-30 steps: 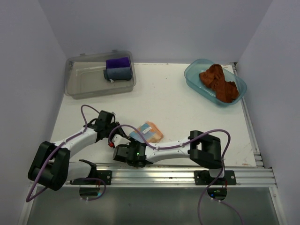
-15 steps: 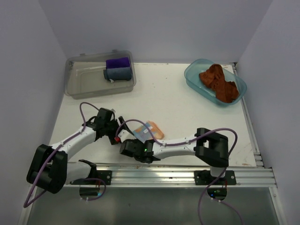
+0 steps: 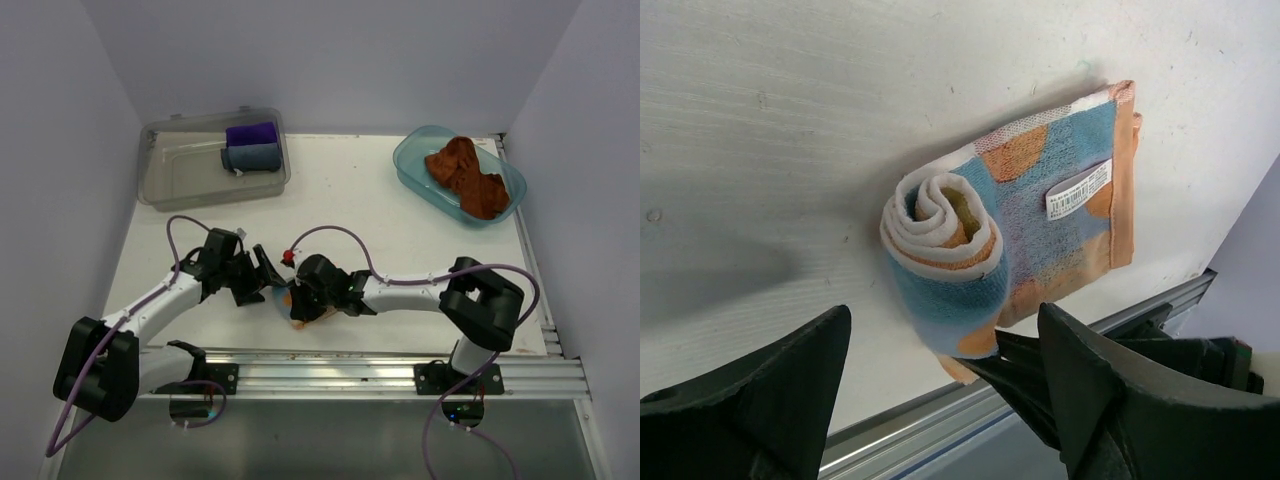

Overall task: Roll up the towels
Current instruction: Roll the towel

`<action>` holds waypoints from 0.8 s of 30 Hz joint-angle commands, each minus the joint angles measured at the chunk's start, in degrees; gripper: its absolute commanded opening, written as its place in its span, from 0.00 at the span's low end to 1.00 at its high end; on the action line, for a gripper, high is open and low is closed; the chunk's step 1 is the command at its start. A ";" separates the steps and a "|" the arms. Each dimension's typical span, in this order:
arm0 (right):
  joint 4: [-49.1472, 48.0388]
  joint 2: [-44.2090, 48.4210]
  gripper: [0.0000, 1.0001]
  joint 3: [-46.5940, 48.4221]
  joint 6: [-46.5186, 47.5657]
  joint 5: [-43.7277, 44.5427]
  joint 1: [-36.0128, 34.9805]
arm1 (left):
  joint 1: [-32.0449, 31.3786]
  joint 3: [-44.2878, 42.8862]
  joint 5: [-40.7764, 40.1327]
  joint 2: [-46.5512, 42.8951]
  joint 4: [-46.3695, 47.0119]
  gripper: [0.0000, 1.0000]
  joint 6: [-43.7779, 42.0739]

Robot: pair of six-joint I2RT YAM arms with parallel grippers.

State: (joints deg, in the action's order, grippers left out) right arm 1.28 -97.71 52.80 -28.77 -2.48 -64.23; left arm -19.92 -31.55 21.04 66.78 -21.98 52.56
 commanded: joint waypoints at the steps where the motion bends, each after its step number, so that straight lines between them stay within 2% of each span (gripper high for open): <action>1: -7.51 2.35 0.00 -2.69 -5.50 -13.49 2.35 | 0.24 0.87 1.90 -0.96 1.67 0.79 -1.93; 12: -18.50 -1.69 0.00 -8.41 -12.79 -26.07 8.76 | -0.38 3.86 4.01 2.56 7.56 0.73 -1.58; 18: -18.95 -4.50 0.00 -7.71 -13.42 -28.72 8.94 | -1.34 3.95 4.45 5.46 10.81 0.70 -1.23; 21: -17.11 -4.68 0.00 -6.92 -12.54 -28.90 9.03 | -1.70 4.30 4.28 6.95 12.57 0.65 -0.88; 24: -15.44 -4.42 0.00 -6.39 -11.75 -28.81 9.12 | -2.49 4.22 4.28 9.06 13.71 0.51 -0.70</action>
State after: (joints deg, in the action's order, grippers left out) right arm -16.36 -101.62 45.04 -41.17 -29.71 -55.16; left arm -21.47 -27.62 24.47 74.41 -12.53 51.72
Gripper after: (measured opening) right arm 0.084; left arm 0.558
